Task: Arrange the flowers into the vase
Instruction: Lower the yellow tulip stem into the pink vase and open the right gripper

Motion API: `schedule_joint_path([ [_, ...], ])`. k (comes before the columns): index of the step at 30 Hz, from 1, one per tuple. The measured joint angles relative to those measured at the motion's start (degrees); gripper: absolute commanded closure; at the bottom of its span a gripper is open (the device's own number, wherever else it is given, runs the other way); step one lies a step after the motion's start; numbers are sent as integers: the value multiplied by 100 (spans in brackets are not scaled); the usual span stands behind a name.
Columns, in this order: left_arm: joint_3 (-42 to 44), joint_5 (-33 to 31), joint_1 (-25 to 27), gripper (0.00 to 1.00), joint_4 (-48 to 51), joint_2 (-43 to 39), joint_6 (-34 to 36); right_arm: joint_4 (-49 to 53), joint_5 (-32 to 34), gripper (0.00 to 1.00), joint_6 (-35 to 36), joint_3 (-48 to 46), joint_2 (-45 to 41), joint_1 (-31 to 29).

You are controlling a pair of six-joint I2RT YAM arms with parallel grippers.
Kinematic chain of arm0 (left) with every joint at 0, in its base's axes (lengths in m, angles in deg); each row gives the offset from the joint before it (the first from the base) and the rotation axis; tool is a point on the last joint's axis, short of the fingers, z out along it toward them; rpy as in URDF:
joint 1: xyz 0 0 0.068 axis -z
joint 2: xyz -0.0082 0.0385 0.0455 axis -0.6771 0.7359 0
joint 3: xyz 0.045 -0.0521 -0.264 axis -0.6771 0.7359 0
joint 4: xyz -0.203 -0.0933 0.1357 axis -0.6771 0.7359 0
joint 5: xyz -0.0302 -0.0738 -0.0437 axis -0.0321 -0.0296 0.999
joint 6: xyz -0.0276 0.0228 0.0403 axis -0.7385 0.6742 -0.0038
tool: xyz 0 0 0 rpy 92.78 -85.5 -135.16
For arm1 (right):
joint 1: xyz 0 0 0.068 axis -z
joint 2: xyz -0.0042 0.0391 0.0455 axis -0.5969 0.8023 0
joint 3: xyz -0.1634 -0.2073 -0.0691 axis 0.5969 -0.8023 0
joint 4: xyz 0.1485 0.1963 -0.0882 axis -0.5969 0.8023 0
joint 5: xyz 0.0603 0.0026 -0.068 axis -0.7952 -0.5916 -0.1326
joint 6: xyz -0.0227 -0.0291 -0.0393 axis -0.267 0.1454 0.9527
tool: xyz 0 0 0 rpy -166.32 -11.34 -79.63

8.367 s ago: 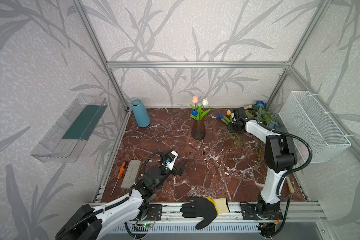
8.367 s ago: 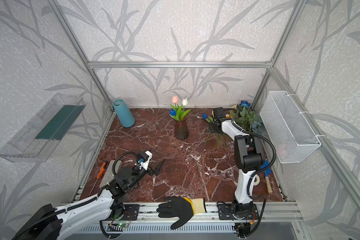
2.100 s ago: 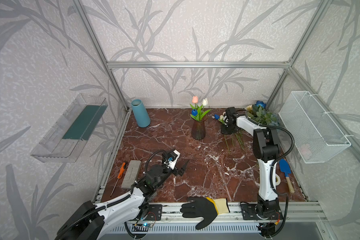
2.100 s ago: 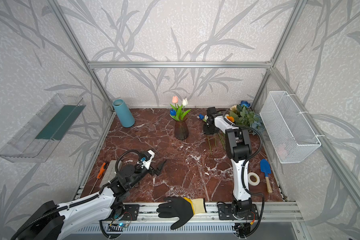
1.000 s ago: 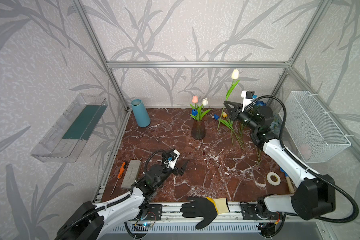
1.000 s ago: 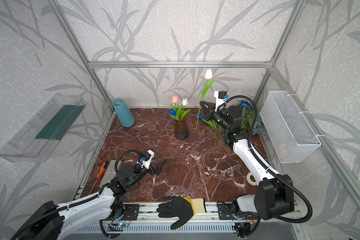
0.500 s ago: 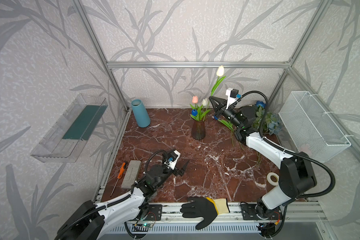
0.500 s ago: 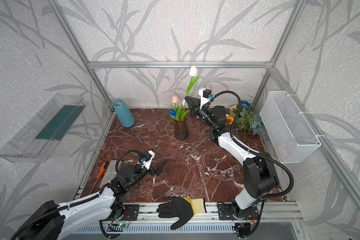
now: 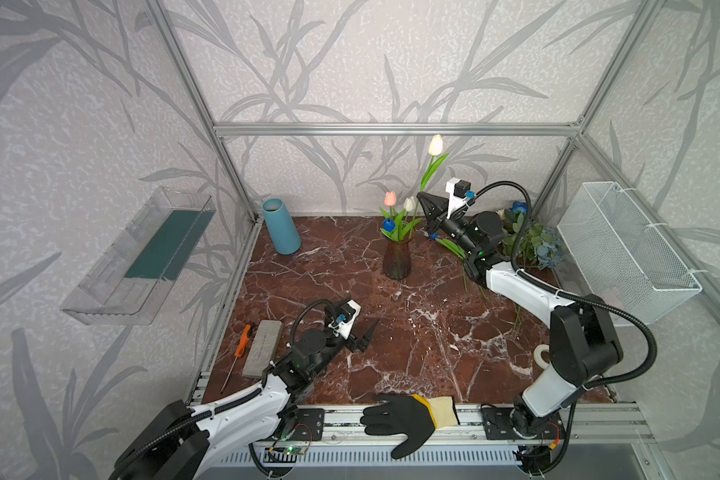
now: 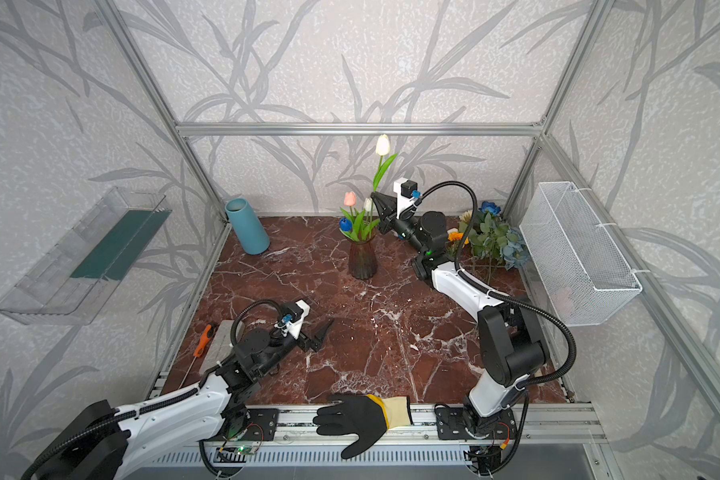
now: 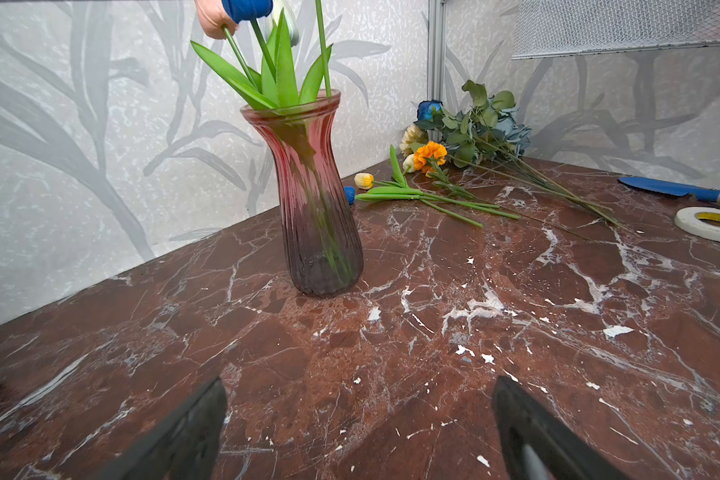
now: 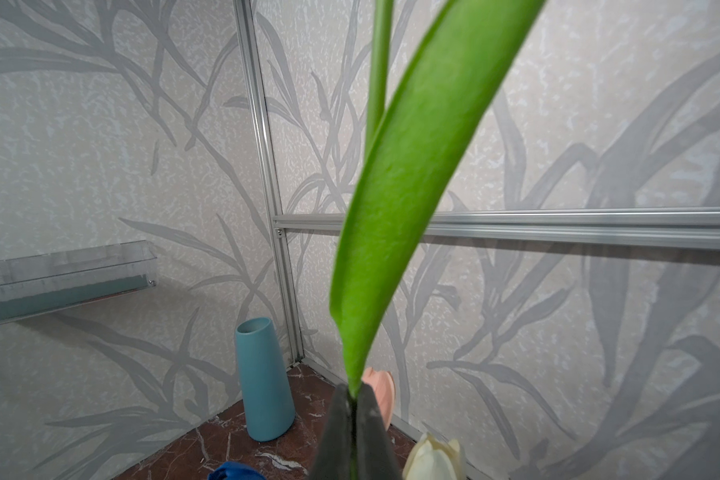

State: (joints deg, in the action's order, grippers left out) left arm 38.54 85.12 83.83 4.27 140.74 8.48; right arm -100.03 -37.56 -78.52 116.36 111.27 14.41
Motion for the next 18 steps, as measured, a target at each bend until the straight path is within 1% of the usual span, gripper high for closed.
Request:
schedule_joint_path([
  [8,0,0,0,1,4,0,0,-98,-109,100,323,-398,127,-52],
  [12,-2,0,0,1,15,0,2,-9,-114,100,608,-457,138,-133],
  [18,-2,0,0,1,20,0,2,146,133,100,1174,-546,186,-385],
])
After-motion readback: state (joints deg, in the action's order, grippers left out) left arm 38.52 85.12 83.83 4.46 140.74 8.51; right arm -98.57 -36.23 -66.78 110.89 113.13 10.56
